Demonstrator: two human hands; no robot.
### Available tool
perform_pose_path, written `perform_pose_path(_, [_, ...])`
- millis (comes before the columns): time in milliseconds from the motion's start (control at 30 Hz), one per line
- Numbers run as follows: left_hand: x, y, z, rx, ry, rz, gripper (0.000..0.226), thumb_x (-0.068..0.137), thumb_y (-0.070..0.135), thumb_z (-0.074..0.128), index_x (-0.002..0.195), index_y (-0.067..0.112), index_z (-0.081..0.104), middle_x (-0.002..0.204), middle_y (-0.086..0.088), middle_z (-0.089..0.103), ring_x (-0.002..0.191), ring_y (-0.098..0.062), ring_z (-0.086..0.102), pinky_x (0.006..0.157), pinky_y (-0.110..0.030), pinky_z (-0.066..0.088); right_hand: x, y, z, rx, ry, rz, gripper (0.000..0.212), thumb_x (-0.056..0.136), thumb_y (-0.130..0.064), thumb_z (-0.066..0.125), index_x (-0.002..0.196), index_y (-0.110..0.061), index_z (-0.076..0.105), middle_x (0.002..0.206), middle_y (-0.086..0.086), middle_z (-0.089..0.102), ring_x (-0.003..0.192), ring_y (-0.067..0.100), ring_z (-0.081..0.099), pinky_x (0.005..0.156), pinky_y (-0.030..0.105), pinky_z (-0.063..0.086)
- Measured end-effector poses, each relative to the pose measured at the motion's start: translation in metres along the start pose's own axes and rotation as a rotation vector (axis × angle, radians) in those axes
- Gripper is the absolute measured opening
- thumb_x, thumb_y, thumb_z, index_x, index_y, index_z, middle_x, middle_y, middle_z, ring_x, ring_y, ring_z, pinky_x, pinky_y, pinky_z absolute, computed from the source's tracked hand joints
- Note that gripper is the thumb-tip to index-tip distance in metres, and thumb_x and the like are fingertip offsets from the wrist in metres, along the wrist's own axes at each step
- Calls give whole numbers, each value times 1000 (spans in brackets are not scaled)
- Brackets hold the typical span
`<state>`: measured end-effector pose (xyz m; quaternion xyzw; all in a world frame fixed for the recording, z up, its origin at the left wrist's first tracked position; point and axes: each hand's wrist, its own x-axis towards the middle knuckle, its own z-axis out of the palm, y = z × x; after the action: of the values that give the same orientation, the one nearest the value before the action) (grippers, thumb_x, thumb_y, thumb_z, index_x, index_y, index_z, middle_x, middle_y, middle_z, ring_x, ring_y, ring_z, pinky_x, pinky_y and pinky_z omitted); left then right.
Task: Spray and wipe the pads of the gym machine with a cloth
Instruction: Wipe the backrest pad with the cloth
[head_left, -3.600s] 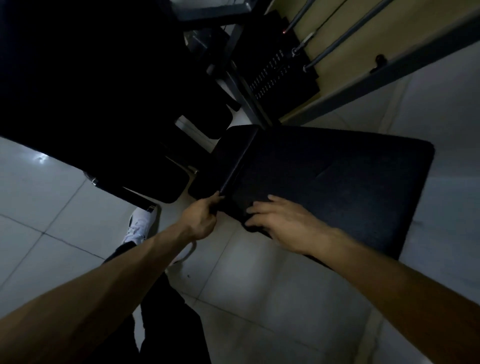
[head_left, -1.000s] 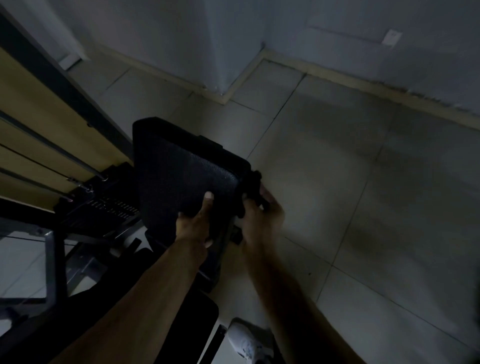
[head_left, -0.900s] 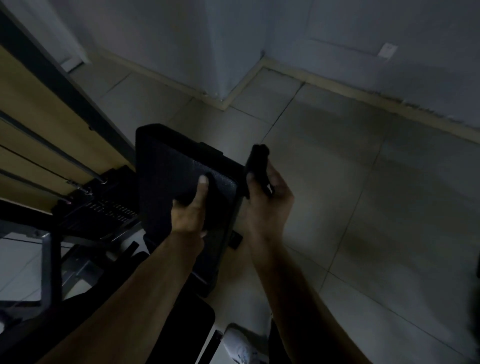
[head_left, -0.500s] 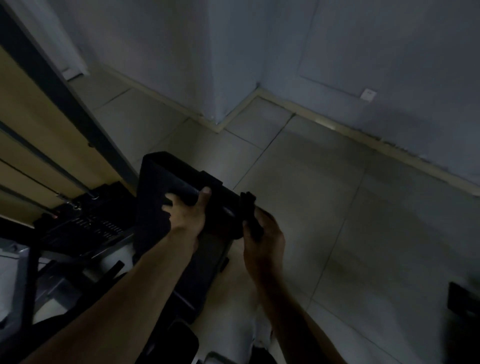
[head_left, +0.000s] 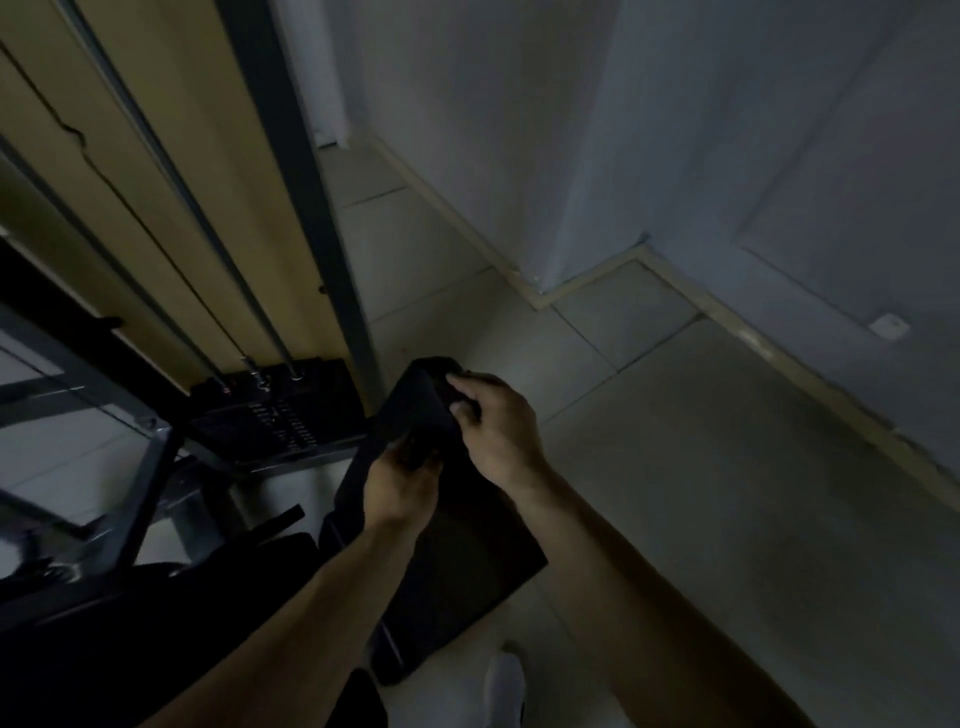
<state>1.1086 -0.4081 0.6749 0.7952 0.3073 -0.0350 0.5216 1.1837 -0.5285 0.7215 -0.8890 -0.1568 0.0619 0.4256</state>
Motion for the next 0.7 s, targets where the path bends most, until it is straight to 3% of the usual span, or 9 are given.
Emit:
perform_pose_path(100, [22,19,-5,-45,41,15,51,100,36,56,149,25,50,148,-7,55,128,-29,58,107,-44,49,-30,18,-25,-8,-57,-67,43,100,-12,64,142,-23,62,143,-5,61,130,8,56,110,18,43])
perform_pose_path(167, [33,33,-6,-11,29,25,61,103,36,55,160,24,34,167,-10,28,148,-31,37,119,-40,36,-57,34,-38,-32,-63,-111,45,99,-10,65,142,-21,62,143,-6,61,131,5,54,110,19,44])
perform_pose_path(233, [41,37,-5,-17,-9,6,68,104,39,55,163,23,24,171,-6,11,155,-26,20,119,-31,26,-76,45,-41,-29,-54,-123,46,97,-9,67,142,-22,62,144,-10,58,132,-3,50,109,16,45])
perform_pose_path(300, [45,32,-4,-30,-33,27,71,103,42,55,163,24,20,171,-1,10,156,-21,16,115,-24,21,-71,48,-35,-14,-54,-117,46,97,-9,68,141,-22,63,145,-12,57,132,-5,49,108,14,44])
perform_pose_path(433, [50,19,-9,-66,-42,70,67,103,40,57,160,30,25,164,13,11,154,-11,6,113,-18,14,-1,26,-5,-35,-76,-125,41,99,-15,67,139,-20,65,144,-3,61,131,7,55,109,18,44])
perform_pose_path(500, [49,21,-10,-78,-65,123,59,105,33,55,156,35,26,152,22,12,154,-11,2,113,-17,12,41,7,9,-35,-89,-104,38,101,-18,64,139,-21,65,143,-4,62,130,9,56,104,10,38])
perform_pose_path(600, [47,25,-10,-108,-92,127,64,104,34,56,159,32,24,154,21,8,155,-14,-2,117,-21,11,74,-6,17,6,-119,-59,36,103,-18,60,138,-25,65,137,-6,64,123,8,60,88,-5,32])
perform_pose_path(700, [47,19,-12,-45,-108,95,74,102,48,52,162,28,14,166,9,4,155,-14,0,123,-28,11,51,1,0,18,-162,-131,39,101,-14,62,139,-23,65,137,-7,63,123,5,59,100,7,43])
